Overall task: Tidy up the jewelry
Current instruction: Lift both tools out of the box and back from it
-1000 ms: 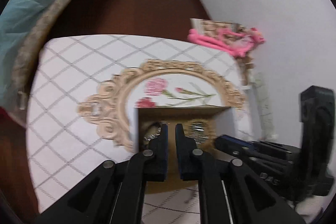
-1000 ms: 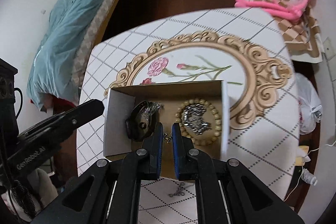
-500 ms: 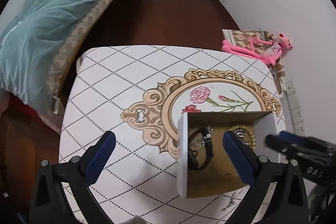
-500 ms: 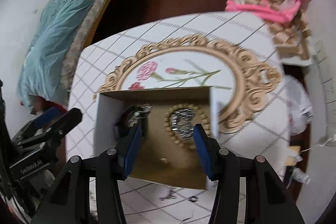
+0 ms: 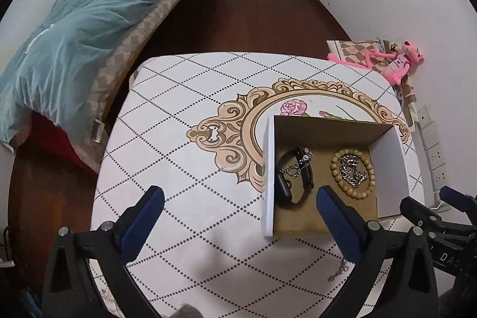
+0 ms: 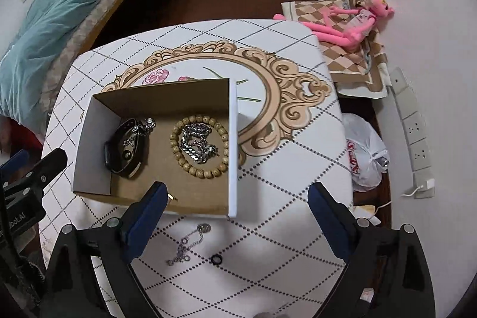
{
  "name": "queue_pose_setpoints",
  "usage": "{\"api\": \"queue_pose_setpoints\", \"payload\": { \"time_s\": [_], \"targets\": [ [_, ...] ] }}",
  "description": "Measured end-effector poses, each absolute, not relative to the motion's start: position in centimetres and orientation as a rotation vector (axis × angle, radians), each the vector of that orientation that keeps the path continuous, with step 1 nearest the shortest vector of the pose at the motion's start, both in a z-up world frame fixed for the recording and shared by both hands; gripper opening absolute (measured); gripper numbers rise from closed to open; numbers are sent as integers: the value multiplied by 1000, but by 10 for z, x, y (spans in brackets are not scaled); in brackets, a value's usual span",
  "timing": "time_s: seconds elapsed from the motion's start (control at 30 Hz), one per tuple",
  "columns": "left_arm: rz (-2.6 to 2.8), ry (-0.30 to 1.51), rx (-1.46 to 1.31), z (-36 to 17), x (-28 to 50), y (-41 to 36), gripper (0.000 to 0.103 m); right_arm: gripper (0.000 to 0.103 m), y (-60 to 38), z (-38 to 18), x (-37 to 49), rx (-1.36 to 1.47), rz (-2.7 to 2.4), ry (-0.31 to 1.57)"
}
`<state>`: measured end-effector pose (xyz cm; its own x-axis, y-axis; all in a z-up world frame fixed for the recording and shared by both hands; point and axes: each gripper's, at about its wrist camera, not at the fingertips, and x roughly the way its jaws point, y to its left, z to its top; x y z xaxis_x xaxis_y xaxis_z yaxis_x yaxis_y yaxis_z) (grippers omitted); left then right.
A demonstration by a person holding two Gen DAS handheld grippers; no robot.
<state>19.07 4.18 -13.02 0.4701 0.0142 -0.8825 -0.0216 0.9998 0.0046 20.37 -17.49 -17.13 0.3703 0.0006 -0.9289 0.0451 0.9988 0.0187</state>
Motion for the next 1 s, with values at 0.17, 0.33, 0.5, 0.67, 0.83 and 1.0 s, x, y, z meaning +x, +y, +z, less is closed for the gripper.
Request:
{"api": "queue_pose_setpoints", "payload": {
  "time_s": [0.17, 0.33, 0.5, 0.67, 0.83, 1.0],
  "targets": [
    [24, 1020, 11, -107, 169, 36, 103, 96, -177, -145, 179, 43, -53, 1115],
    [22, 941, 12, -78, 139, 32, 103, 97, -180, -112, 150, 31, -79, 1027],
    [21, 877, 15, -49, 112, 29, 103, 97, -182, -78, 121, 28, -96, 942],
    [14, 845, 6, -33, 92, 26, 103, 97, -183, -54, 93, 25, -101, 884],
    [-4, 830, 3, -26, 79, 20, 103, 97, -187, -42, 74, 33, -107, 854],
    [-10, 859, -17, -34, 77, 17, 103, 97, -192, -41, 69, 55, -107, 852]
  ]
}}
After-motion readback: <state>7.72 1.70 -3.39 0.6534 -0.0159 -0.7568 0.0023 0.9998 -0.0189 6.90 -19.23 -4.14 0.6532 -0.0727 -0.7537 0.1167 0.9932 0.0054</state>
